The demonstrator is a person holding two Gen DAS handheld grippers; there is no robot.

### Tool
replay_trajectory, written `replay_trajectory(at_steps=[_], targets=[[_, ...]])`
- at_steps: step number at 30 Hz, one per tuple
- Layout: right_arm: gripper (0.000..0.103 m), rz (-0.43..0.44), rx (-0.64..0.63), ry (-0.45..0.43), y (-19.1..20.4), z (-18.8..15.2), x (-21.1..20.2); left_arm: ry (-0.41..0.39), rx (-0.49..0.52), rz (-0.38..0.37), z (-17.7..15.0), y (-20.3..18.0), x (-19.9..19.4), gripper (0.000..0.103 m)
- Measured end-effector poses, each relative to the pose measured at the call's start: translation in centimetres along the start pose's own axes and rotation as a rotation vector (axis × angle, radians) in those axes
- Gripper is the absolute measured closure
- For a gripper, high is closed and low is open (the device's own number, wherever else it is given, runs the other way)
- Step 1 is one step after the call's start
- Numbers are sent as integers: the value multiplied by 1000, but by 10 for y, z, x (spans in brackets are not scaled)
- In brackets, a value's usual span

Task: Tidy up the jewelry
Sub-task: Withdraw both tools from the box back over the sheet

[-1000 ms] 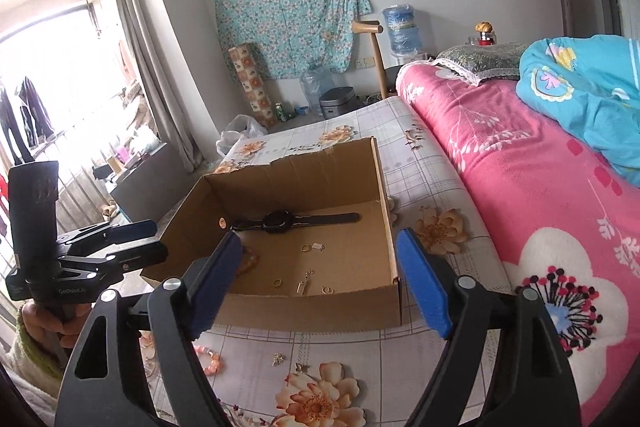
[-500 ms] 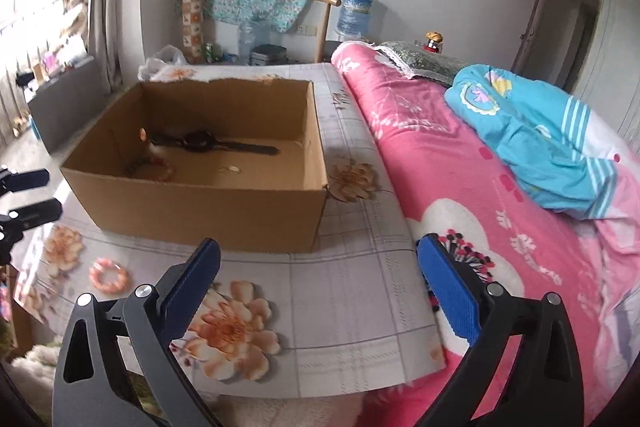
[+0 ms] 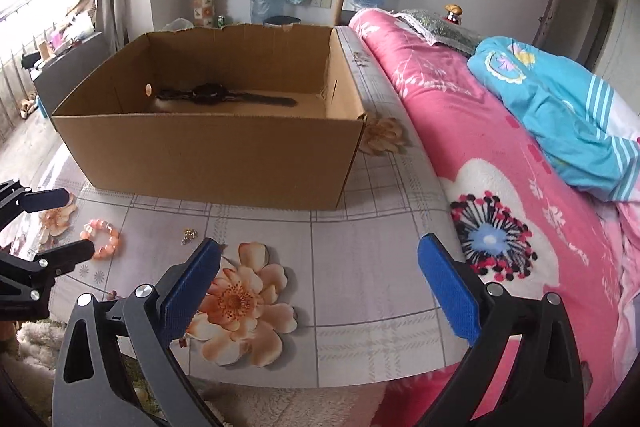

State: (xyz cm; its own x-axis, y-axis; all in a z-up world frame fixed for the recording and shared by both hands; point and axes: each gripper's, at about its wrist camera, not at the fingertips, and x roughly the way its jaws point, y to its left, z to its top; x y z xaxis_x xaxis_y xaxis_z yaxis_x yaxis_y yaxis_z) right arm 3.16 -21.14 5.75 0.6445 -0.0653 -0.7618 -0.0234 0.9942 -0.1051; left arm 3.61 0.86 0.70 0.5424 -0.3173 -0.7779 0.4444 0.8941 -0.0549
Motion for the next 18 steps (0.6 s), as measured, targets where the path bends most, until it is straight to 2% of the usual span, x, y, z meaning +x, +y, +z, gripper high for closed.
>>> replay_trajectory(at_steps=[5, 8, 12, 18], targets=[[7, 85, 81, 38, 1, -7, 19, 62, 29, 0, 2, -15, 20, 30], [8, 118, 111, 57, -2, -8, 27, 71, 36, 8, 1, -16, 25, 30], [21, 159, 137, 66, -8, -10, 36, 47, 55, 3, -3, -15, 24, 30], [27, 207, 157, 60, -16, -12, 43, 5, 65, -20, -18, -2, 3, 30]])
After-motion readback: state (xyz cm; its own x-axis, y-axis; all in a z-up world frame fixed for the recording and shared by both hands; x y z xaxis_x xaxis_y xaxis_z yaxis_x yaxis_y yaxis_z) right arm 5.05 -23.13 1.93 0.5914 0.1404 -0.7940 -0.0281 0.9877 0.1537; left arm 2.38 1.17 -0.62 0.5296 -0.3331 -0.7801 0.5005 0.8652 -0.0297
